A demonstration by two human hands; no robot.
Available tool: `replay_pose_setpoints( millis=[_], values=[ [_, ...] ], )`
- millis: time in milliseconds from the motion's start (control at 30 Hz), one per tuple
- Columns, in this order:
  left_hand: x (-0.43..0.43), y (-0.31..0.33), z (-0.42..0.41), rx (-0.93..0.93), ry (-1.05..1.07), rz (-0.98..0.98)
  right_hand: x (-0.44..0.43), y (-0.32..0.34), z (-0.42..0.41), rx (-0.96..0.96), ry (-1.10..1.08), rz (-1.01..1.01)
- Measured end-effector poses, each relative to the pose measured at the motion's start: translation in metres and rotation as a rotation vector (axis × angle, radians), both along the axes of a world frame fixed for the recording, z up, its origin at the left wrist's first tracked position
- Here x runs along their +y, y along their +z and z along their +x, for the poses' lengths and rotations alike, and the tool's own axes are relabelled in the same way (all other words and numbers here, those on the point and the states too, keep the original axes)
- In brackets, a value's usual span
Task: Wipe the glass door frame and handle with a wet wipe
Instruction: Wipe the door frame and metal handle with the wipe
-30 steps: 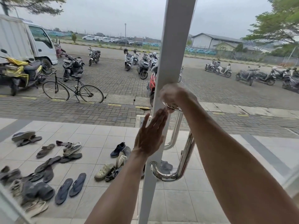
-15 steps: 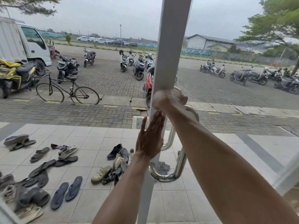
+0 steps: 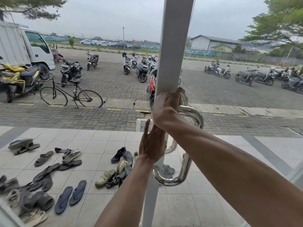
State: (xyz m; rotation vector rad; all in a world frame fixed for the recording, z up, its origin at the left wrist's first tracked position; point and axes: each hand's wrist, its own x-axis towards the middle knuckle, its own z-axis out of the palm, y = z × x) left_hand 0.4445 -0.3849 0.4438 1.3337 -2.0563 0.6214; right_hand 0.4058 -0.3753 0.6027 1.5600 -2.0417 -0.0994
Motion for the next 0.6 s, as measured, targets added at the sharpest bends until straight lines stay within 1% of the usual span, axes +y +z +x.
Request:
replay_pose_setpoints(
  millis=[33,67,167,267,333,433,533,567,600],
  values=[
    [-0.001,0.001,0.003,-0.013,-0.006,-0.002,-0.008,0.007,0.000,-0.037,0.044,-0.028],
    [0.000,0.002,0.004,-0.029,0.001,0.001,-0.007,0.011,-0.003,-0.017,0.043,0.010],
    [-0.001,0.000,0.006,-0.080,0.047,-0.030,-0.004,0.010,-0.010,-0.236,0.113,0.001],
    [-0.001,0.002,0.010,-0.104,0.077,-0.036,-0.002,0.029,-0.016,-0.476,0.151,0.131],
    [-0.002,0.001,0.008,-0.107,0.063,-0.027,-0.007,0.033,-0.023,-0.684,0.184,0.269],
    [-0.004,-0.002,0.007,-0.101,0.050,0.028,-0.011,0.043,-0.032,-1.139,0.203,0.484],
    [-0.001,-0.003,0.005,-0.072,0.053,0.031,-0.008,0.053,-0.052,-1.496,0.195,0.551],
    [0.000,-0.002,0.003,-0.065,0.062,0.023,-0.008,0.052,-0.058,-1.572,0.217,0.549],
    [0.001,-0.001,0.002,-0.055,0.060,0.018,-0.009,0.050,-0.064,-1.615,0.240,0.496]
  ],
)
